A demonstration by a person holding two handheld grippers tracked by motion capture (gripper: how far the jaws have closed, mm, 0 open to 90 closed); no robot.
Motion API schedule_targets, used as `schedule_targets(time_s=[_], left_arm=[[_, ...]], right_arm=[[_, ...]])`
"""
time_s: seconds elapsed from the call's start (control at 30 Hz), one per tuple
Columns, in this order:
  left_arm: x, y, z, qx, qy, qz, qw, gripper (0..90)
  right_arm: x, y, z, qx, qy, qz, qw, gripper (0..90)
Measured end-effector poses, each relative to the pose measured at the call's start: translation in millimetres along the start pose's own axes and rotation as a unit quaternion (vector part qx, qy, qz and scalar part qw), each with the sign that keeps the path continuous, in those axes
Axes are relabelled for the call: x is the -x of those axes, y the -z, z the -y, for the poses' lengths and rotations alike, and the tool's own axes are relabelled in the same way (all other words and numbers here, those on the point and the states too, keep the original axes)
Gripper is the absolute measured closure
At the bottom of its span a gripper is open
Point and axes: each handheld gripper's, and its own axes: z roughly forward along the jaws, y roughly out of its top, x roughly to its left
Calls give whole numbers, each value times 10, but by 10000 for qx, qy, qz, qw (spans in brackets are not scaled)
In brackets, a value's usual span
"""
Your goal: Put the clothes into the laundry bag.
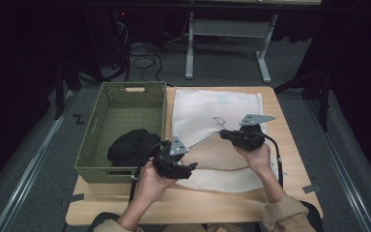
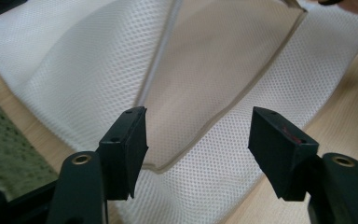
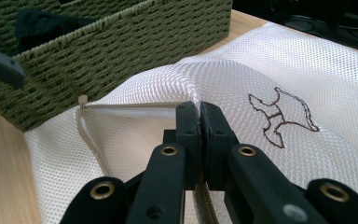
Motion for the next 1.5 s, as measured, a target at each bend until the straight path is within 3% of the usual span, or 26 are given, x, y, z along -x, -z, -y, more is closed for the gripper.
schedule_targets(time_s=[0.13, 0.27, 0.37, 0.43, 0.6, 0.8, 0.97, 1.13, 1.37, 1.5], left_arm=[[-134, 120, 13, 94, 251, -33, 9996, 370], [-199, 150, 28, -8, 353, -132, 9993, 355], [-250, 216, 48, 82, 497, -249, 9984, 336], [-303, 286, 65, 211, 627, -297, 9974, 333], [-500, 447, 60, 210, 902, -548, 9942, 302], [-727, 585, 92, 310, 1195, -889, 9884, 272], [-809, 562, 146, 67, 1247, -1005, 9871, 224], [-900, 562, 169, 7, 1329, -1078, 9853, 209], [-1034, 513, 188, -187, 1445, -1046, 9838, 182], [-1134, 477, 184, -310, 1528, -1116, 9814, 164]], right_arm=[[7, 0, 2, -16, -11, -16, 10000, 879], [-6, -7, 1, -46, -12, -17, 10000, 879], [2, -7, 0, -51, -2, -28, 10000, 879], [13, -2, 0, -39, -18, -32, 10000, 879], [10, 0, 1, -51, -21, -22, 10000, 879], [17, -3, 1, -66, -23, -25, 10000, 880], [21, -8, 3, -71, -42, -25, 10000, 879], [31, -5, 6, -53, -56, -32, 10000, 879], [46, -8, 11, -49, -79, -38, 9999, 878], [50, -9, 11, -43, -74, -48, 10000, 877]])
